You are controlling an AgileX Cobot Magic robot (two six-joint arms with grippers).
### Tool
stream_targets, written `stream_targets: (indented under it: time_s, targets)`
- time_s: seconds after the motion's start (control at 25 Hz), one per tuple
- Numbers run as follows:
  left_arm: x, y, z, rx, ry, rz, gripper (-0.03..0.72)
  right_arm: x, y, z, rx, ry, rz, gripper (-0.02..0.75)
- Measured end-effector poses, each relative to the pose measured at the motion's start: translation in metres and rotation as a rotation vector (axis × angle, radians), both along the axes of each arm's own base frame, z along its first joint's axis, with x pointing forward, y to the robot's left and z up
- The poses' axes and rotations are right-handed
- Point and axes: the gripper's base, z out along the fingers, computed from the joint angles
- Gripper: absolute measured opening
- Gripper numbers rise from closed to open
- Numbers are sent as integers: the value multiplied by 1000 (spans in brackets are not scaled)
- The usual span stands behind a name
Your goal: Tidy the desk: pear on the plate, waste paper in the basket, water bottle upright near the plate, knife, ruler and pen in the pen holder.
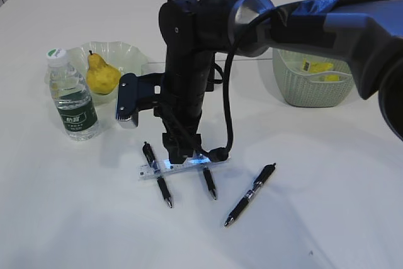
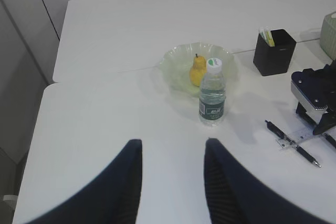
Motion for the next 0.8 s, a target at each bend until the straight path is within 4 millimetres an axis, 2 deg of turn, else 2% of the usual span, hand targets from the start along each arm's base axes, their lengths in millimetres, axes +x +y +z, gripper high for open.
stream_targets:
  time_s: [0.44, 0.8]
  targets:
    - [0, 0, 0, 1, -1, 2, 275, 1, 1, 0, 15, 1, -94, 515]
    - [0, 1, 0, 3, -2, 5, 275, 0, 0, 0, 6, 18, -106, 519]
